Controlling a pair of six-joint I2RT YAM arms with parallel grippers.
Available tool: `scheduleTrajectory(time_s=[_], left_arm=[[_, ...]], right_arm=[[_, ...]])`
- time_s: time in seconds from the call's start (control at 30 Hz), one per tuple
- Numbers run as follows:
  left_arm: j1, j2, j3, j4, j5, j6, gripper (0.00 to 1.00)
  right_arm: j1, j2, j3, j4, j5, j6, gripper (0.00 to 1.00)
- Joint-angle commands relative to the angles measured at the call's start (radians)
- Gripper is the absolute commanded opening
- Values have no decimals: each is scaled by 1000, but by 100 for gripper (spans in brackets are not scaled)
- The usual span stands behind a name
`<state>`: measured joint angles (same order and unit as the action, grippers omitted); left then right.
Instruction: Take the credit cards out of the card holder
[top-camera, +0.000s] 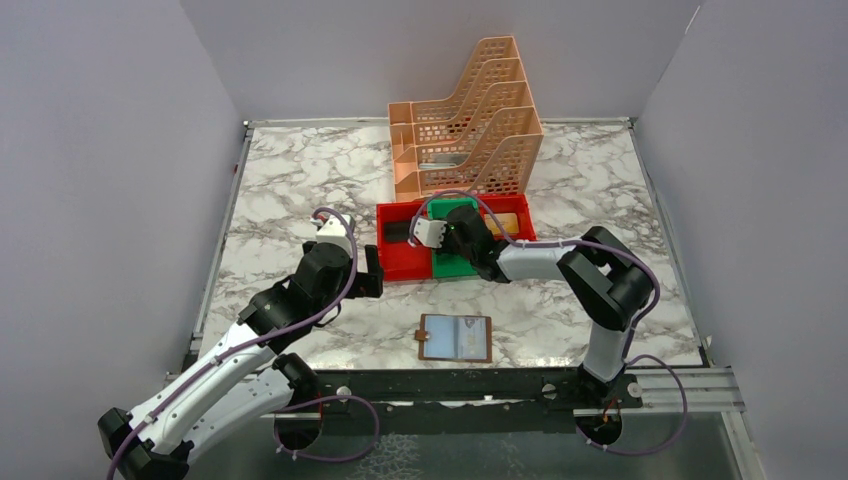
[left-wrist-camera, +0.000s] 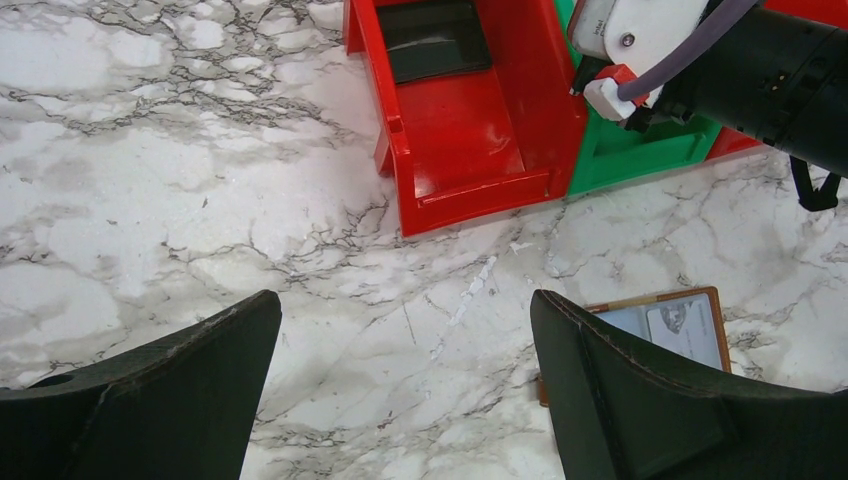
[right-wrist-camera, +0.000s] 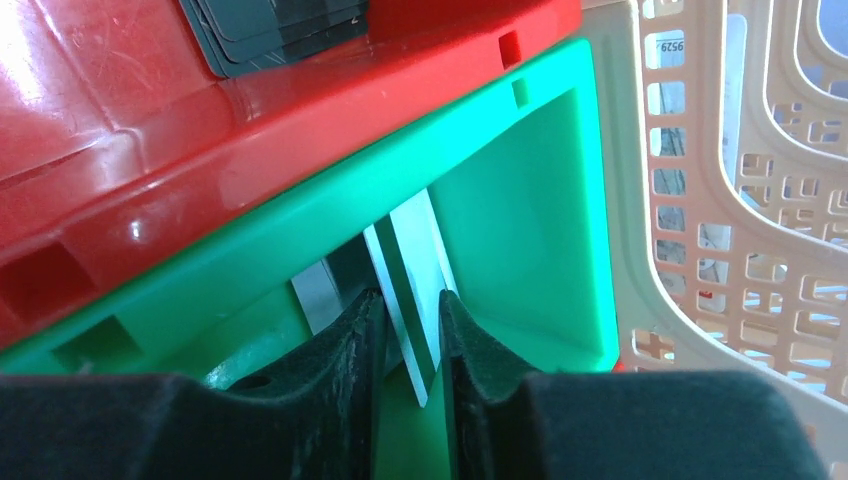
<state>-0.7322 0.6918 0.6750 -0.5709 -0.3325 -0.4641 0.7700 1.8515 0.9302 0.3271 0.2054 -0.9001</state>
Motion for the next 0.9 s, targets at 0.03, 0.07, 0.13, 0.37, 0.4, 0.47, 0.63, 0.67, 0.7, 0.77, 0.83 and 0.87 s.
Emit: scheduleTrajectory(time_s=[0.03,0.07,0.13,0.37,0.4,0.47,0.63,0.67,0.7,0.77,0.83,0.87], left_arm=[[6,-14,17,4,32,23,99],[6,-17,16,4,37,24,99],[6,-19,15,4,41,26,99],[6,-14,15,6,51,30,99],[6,-14,14,6,54,31,99],[6,-12,12,6,56,32,99],[6,-12,12,7,56,33,99],[6,-12,12,7,57,34,99],[5,-13,12,8,58,33,99],[6,-15,11,7,58,33,99],[5,-16,10,7,58,34,99],[6,-18,10,6,60,33,99]], right_arm=[[0,14,13,-51,-11,36,34],[0,16,20,-51,-10,50,34],[0,16,28,-38,1,70,35],[0,-27,25,-29,-23,136,39],[0,-38,27,-40,-38,145,40],[0,-62,30,-41,-60,172,43],[0,-117,10,-13,-82,201,47],[0,-127,7,-9,-80,213,47],[0,-143,3,-5,-83,236,47],[0,-207,-13,1,-95,309,47],[0,-304,-39,-11,-108,442,48],[0,-362,-60,-20,-114,529,50]])
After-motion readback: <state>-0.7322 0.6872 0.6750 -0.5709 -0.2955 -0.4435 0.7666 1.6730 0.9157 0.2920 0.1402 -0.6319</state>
